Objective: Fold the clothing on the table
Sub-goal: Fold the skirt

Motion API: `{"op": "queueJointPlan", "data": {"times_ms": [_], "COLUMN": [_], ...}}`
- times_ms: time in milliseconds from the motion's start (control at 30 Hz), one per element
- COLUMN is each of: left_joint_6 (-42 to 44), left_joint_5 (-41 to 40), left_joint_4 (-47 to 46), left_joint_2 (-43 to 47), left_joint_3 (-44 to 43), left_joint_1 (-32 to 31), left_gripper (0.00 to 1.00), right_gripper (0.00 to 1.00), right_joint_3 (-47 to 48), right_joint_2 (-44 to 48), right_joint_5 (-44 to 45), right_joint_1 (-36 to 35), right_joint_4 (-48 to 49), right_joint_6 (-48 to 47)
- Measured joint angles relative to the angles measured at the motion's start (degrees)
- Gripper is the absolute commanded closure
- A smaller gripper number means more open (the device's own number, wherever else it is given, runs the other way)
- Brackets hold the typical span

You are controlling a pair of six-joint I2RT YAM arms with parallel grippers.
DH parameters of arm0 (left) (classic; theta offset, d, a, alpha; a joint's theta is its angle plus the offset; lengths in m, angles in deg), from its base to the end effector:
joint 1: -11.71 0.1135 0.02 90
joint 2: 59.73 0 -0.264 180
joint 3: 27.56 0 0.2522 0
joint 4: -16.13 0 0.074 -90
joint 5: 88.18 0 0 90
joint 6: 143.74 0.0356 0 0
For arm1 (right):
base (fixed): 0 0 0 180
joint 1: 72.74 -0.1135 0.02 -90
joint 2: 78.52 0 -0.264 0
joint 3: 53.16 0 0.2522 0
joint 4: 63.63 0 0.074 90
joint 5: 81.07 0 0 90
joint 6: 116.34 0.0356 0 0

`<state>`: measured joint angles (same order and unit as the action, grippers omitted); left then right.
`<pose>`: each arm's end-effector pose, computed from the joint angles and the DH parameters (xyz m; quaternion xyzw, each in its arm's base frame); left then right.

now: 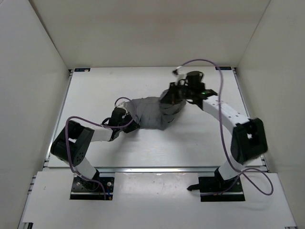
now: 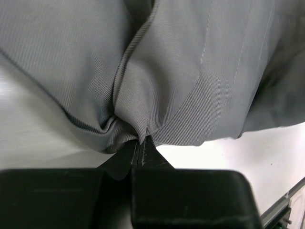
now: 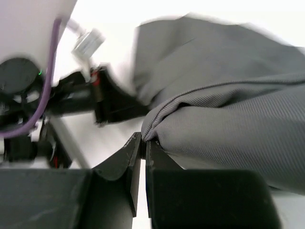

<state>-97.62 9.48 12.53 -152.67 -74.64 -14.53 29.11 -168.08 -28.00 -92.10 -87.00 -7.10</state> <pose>0.2581 -0.1325 0.1227 -0.1132 0.9058 -0.2819 0.2954 0.3290 0.1383 0.2932 -0.1576 0.8240 0.4149 0.3522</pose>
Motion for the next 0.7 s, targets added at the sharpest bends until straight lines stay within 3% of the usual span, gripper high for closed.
{"op": "queueJointPlan", "data": {"times_ms": [267, 533, 567, 633, 700], "left_joint_6": [-1.6, -2.5, -2.6, -2.7, -2.9], "left_joint_5": [1.2, 2.1, 2.3, 2.8, 4.1], "left_joint_4": [-4.5, -7.4, -7.6, -7.7, -7.1], "left_joint_2": [0.7, 1.0, 1.2, 2.0, 3.3], "left_joint_3": [3.2, 5.3, 5.6, 6.4, 7.4], "left_joint_1": [1.3, 1.5, 1.8, 2.4, 3.4], "left_gripper": [1.00, 1.00, 0.98, 0.80, 0.63], "right_gripper": [1.00, 1.00, 1.00, 0.94, 0.69], "right_joint_3": [21.3, 24.2, 24.2, 24.4, 25.1], "right_joint_2": [-24.6, -32.7, -32.7, -33.0, -33.3], "right_joint_5": [-5.7, -7.8, -8.1, -9.2, -10.1], "right_joint_1": [-16.7, -20.4, -20.2, -19.9, -19.9], "right_joint_4": [-7.8, -12.0, -12.1, -12.5, -13.7], "right_joint_6": [-6.6, -7.8, -7.9, -8.3, -8.9]}}
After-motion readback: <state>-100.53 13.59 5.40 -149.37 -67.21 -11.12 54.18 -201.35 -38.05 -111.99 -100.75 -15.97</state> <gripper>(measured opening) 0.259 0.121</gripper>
